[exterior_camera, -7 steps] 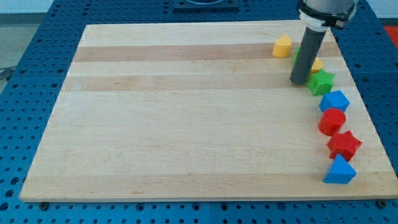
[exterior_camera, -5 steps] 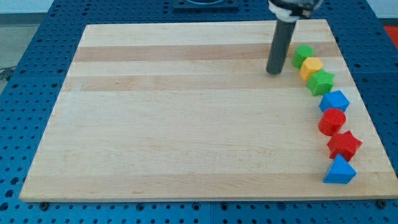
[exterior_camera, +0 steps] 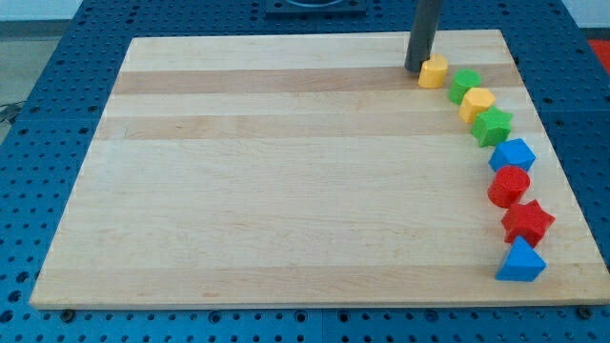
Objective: Place the yellow heart above the green circle
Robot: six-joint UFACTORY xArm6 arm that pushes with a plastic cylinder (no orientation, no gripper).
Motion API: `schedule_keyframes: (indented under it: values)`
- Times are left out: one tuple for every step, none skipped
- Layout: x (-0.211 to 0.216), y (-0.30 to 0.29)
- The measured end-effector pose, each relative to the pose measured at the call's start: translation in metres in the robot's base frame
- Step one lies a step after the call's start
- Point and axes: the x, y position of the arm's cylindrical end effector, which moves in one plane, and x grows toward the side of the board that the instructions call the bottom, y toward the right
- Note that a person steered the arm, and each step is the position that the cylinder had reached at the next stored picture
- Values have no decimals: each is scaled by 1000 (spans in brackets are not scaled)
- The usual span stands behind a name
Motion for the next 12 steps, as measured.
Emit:
schedule_keyframes:
  values:
    - [0,0]
    - [1,-2]
    - [11,-18]
    - [26,-24]
    - [22,-24]
    - [0,-11]
    - [0,9]
    - [0,12]
    - [11,-23]
    - [22,-50]
    - [31,-50]
    - [37,-42]
